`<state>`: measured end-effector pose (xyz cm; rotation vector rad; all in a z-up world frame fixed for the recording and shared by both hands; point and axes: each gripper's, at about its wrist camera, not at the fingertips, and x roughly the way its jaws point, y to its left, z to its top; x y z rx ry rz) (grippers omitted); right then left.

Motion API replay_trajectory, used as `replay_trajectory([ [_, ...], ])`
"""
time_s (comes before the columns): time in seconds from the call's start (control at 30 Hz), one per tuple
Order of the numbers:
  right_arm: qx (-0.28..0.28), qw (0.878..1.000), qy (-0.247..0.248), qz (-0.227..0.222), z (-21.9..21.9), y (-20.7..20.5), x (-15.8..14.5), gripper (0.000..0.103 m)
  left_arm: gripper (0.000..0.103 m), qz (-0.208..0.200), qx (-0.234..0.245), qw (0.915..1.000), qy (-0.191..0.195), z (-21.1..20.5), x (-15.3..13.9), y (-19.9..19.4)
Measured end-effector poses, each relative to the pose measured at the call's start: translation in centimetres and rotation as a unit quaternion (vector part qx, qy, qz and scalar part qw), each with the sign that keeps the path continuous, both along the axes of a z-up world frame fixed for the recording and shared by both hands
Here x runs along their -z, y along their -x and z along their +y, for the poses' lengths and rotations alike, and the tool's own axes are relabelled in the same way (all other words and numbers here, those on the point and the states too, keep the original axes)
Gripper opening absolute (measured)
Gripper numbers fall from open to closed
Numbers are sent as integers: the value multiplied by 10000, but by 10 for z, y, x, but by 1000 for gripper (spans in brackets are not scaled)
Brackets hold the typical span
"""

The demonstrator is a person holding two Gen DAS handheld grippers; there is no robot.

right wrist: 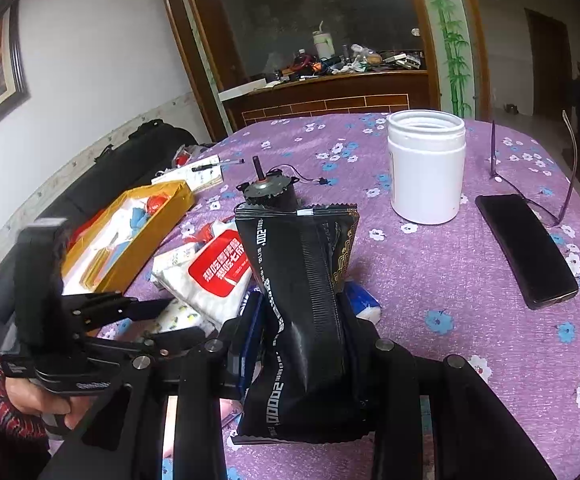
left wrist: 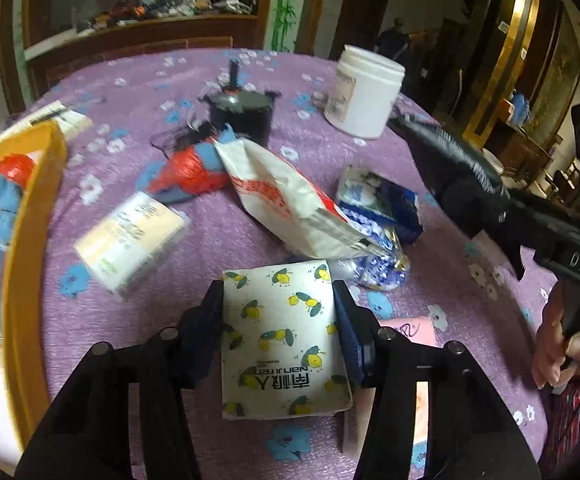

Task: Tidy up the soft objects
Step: 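Lift the lemon-print tissue pack and black snack bag off the table with both grippers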

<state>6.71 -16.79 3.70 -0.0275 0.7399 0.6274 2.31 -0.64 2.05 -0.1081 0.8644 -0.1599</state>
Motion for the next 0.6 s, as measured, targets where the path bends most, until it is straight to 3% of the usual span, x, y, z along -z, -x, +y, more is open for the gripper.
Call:
replay_trajectory([
  [0.37,251,9996,108,-105,17,7,-9,36,50,-795,-373,9950,-480,16,-25,22],
  [0.6,856,9962,34,-180,61,17,-20,36,51,-1221,-889,9878,-387,40,-33,26],
])
